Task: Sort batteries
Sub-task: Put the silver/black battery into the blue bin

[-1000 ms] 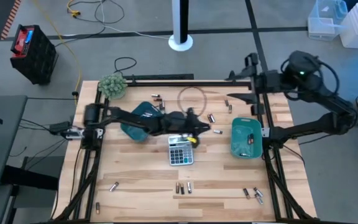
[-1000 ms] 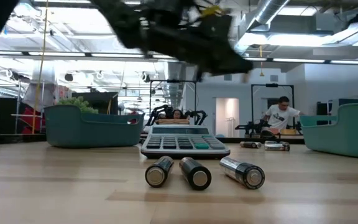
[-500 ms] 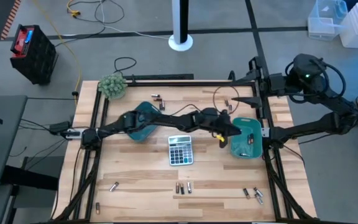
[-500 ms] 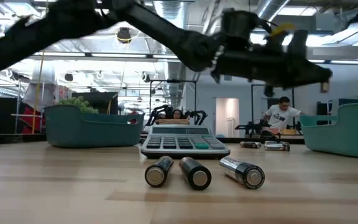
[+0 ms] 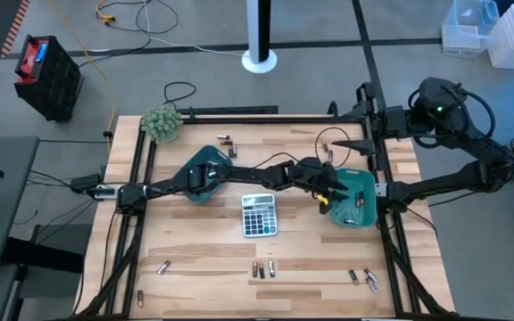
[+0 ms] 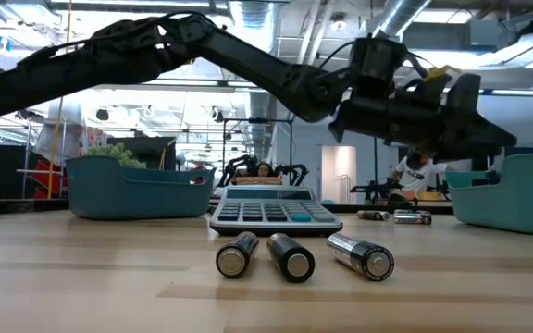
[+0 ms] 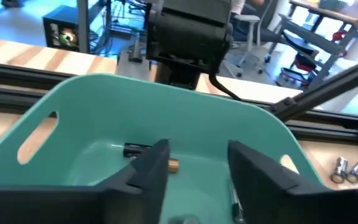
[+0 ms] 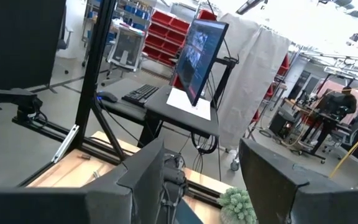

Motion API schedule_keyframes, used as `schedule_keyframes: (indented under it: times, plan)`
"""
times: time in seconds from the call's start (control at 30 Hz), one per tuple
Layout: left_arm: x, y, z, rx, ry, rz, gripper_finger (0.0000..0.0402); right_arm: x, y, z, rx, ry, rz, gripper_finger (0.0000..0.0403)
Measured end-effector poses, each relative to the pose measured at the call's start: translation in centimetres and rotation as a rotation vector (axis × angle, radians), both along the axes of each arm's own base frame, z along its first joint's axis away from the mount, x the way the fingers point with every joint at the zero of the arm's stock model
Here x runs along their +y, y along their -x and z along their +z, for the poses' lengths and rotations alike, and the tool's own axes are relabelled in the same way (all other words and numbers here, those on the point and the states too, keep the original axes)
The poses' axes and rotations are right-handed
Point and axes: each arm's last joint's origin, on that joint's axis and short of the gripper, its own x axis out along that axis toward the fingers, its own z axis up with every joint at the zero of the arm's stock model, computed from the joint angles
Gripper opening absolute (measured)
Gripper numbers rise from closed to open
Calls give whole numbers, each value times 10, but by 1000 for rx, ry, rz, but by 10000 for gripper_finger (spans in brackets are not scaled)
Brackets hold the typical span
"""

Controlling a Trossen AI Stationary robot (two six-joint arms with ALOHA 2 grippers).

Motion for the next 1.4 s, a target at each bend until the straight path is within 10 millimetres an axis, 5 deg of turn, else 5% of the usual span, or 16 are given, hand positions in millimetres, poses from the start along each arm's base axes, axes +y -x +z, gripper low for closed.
schedule_keyframes:
  times: [0.13,0.27,0.73,1.03,1.4]
  plan:
    - [-1,1,4,-9,8,-37,214,0,-1,-3,29,-3,0,223]
    - [-1,3,18,-35,1,-72,218,-1,-1,-6,56,3,-18,223]
    - [-4,32,65,-155,-131,-14,82,14,29,-28,105,-14,-81,223]
    - [-3,110,72,-157,-186,136,20,18,51,-87,20,-105,-161,223]
    - [-20,234,84,-266,-211,322,13,11,28,-192,277,-374,-296,223]
